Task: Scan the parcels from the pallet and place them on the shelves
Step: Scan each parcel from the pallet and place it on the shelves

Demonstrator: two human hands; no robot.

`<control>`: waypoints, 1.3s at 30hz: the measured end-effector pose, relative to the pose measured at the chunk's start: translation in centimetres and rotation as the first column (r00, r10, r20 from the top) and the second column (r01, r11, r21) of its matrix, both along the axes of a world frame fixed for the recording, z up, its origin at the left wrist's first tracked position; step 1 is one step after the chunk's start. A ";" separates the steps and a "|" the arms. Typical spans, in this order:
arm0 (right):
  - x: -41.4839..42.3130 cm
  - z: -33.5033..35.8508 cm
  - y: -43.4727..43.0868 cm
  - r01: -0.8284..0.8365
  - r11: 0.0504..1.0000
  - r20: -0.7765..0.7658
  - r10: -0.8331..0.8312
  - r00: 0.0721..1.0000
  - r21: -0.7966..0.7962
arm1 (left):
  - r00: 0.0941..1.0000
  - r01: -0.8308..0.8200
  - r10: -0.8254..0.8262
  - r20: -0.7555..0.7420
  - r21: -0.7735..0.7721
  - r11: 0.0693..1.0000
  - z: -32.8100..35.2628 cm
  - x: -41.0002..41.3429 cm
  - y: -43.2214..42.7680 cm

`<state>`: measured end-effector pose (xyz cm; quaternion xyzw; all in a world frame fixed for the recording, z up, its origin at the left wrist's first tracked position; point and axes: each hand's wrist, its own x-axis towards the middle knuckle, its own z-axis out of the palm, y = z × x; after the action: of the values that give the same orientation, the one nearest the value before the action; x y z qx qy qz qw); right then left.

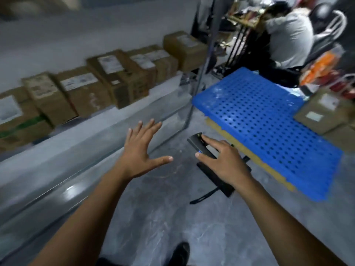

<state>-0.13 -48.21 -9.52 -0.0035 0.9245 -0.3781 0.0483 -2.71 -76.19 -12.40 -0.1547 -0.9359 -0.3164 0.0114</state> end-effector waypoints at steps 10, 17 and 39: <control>3.0 0.7 22.7 0.407 0.913 -0.036 -0.408 0.912 -0.031 | 0.919 0.382 -0.391 -0.059 -0.116 0.917 1.5 -7.9 25.5; 1.6 0.6 33.2 0.601 0.796 -0.003 -0.603 0.798 -0.074 | 0.838 0.543 -0.544 -0.038 -0.032 0.839 -0.4 -15.1 40.1; -12.4 -3.8 57.7 0.754 0.656 0.100 -0.751 0.653 0.007 | 0.798 0.546 -0.547 0.254 0.082 0.834 -8.3 -37.0 77.2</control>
<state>-12.55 9.47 -13.33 0.3966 0.8327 -0.3801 -0.0692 -39.72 0.98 -20.74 -0.3737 -0.8435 -0.3262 -0.2062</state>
